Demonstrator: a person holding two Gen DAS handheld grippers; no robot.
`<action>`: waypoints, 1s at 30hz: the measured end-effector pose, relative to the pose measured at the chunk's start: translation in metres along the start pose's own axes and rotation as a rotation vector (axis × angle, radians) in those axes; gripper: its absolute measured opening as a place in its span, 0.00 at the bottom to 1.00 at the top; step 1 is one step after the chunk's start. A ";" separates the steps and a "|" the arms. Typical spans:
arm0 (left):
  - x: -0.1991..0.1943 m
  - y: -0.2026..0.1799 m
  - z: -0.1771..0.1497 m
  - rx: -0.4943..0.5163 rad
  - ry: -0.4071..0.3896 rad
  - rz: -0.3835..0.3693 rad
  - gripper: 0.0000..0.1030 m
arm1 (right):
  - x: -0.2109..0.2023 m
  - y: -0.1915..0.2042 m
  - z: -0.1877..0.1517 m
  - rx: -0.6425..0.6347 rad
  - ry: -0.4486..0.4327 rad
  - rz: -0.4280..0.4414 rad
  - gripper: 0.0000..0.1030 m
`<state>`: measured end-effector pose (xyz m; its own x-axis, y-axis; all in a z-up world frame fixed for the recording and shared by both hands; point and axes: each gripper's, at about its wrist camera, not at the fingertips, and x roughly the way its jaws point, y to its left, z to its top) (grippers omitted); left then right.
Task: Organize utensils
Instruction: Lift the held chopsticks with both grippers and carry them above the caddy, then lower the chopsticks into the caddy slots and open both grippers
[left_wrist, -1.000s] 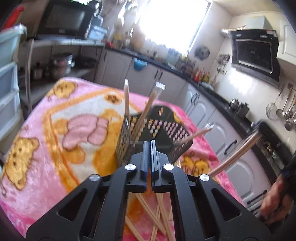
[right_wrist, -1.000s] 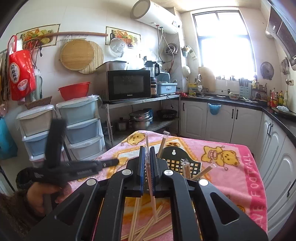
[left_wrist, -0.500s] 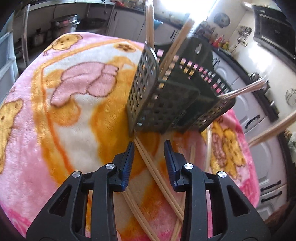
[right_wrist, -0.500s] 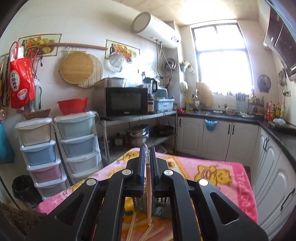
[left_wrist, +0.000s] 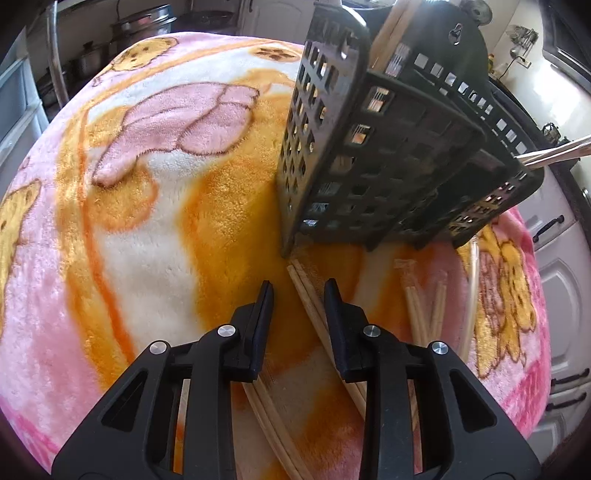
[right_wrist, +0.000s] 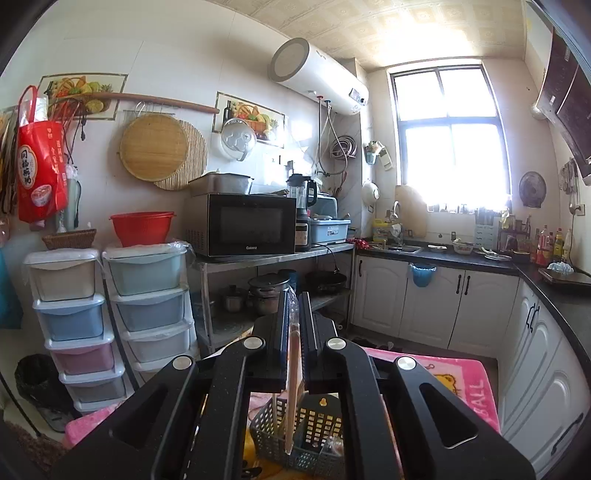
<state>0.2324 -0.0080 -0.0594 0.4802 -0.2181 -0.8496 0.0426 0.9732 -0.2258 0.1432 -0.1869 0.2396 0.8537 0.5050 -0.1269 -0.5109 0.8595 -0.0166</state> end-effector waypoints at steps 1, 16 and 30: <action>0.000 -0.001 0.000 0.006 0.001 0.007 0.22 | 0.005 -0.001 0.001 -0.004 0.004 -0.001 0.05; -0.049 0.021 0.003 -0.017 -0.094 -0.138 0.03 | 0.053 -0.020 0.004 -0.004 0.029 -0.041 0.05; -0.204 -0.017 0.095 0.010 -0.610 -0.277 0.03 | 0.059 -0.038 0.012 0.007 0.004 -0.078 0.05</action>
<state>0.2169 0.0269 0.1632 0.8596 -0.3830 -0.3383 0.2426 0.8885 -0.3896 0.2145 -0.1883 0.2447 0.8904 0.4363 -0.1298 -0.4422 0.8967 -0.0195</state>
